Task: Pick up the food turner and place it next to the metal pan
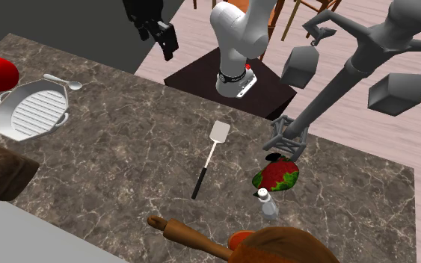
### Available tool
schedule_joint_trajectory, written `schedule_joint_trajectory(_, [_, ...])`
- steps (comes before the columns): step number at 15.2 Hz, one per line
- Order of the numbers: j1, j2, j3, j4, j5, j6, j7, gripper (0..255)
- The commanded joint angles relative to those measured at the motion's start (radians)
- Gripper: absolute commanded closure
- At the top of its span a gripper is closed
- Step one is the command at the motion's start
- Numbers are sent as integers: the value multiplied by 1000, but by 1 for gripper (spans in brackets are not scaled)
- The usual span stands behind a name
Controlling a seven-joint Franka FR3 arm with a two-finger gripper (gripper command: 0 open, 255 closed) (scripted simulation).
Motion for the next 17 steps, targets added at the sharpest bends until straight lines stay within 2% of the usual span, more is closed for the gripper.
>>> schedule_joint_trajectory(1, [0,0,0,0,0,0,0,0])
schedule_joint_trajectory(9, [80,48,97,-152,79,216,30,0])
schedule_joint_trajectory(17, [160,168,207,-242,147,448,58,0])
